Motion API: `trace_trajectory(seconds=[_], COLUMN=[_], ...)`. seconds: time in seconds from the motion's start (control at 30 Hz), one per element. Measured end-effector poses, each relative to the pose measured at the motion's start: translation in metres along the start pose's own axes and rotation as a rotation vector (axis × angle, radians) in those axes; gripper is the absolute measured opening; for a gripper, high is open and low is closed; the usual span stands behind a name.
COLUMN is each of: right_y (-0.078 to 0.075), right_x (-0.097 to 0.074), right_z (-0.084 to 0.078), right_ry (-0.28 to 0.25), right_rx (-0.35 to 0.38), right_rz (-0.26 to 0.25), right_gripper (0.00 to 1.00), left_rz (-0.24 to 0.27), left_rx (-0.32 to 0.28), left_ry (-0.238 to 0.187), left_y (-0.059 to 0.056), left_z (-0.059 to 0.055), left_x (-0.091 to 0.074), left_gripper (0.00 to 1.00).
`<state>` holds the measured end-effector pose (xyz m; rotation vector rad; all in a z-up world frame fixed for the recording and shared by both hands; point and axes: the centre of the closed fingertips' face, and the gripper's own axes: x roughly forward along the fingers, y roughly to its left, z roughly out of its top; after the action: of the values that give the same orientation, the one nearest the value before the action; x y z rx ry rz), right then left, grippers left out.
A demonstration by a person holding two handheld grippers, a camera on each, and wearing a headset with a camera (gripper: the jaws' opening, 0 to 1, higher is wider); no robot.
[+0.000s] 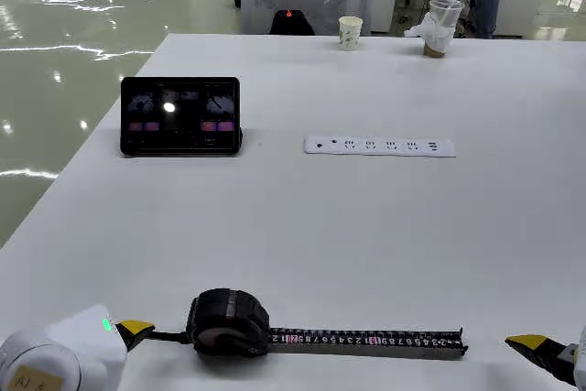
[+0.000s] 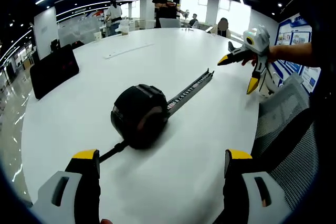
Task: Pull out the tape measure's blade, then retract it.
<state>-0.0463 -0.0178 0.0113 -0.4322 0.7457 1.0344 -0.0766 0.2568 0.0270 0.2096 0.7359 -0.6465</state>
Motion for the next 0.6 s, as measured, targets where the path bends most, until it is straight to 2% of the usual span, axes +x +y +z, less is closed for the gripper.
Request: trace_trajectory(seconds=[0.23,0.6], right_y=[0.007,0.020], right_x=[-0.002,-0.006], right_z=[0.009,0.017], right_ry=[-0.047,-0.085], right_rx=[0.037,0.086], right_rz=[-0.025,-0.057], right_gripper=[0.99,0.99], left_rz=[0.024,0.035], left_rx=[-0.023,-0.053], left_ry=[-0.031,-0.052], left_y=[-0.004,-0.019], left_z=[0.005,0.006], left_x=[-0.003,-0.004], left_gripper=[0.97,0.98])
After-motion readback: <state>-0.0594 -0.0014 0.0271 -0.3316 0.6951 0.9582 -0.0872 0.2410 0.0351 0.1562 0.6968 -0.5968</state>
